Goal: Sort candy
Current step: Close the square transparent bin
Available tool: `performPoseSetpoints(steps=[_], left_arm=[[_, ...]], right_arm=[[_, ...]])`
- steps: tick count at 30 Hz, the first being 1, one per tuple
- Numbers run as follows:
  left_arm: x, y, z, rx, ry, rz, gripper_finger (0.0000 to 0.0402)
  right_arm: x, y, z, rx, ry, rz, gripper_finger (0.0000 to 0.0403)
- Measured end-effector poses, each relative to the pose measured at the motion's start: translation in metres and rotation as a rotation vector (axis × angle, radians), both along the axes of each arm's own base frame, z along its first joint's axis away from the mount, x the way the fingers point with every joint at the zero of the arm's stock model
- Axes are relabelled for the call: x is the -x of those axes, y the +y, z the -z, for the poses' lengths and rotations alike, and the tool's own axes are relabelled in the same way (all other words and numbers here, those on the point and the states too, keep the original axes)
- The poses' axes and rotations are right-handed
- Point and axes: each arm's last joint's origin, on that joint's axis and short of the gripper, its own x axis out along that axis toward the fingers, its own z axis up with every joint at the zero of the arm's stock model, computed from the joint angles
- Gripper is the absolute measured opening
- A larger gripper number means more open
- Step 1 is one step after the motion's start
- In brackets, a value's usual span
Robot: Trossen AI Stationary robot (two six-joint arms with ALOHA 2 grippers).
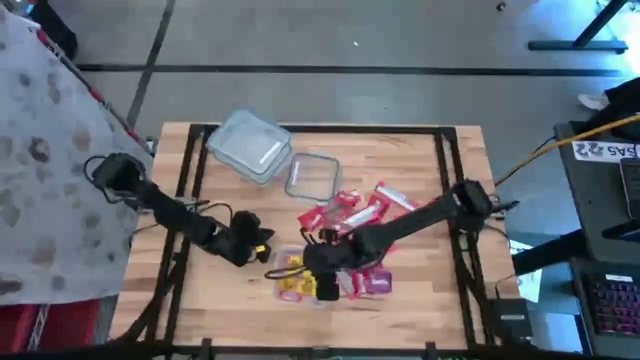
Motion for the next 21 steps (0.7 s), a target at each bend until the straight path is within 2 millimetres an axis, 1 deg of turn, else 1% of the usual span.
performPoseSetpoints(steps=[3,6,9,10,12,16,21], left_arm=[[0.000,0.000,0.000,0.002,-0.001,-0.001,0.0000],[0.000,0.000,0.000,0.002,-0.001,-0.001,0.0000],[0.000,0.000,0.000,0.002,-0.001,-0.002,0.0000],[0.000,0.000,0.000,0.002,-0.001,-0.001,0.0000],[0.000,0.000,0.000,-0.001,-0.001,0.001,0.0000],[0.000,0.000,0.000,0.003,-0.002,-0.002,0.0000],[0.000,0.000,0.000,0.003,-0.003,-0.001,0.0000]], right_arm=[[-0.006,0.002,0.017,-0.001,0.015,-0.001,0.0099],[-0.008,0.004,0.027,0.003,0.032,-0.010,0.0090],[-0.009,0.004,0.028,0.009,0.024,-0.035,0.0088],[-0.010,0.004,0.026,0.009,0.005,-0.045,0.0088],[-0.010,0.004,0.015,0.014,-0.046,-0.078,0.0088],[-0.002,0.000,-0.028,0.065,-0.173,-0.136,0.0088],[0.015,-0.012,-0.080,0.315,-0.337,-0.263,0.0088]])
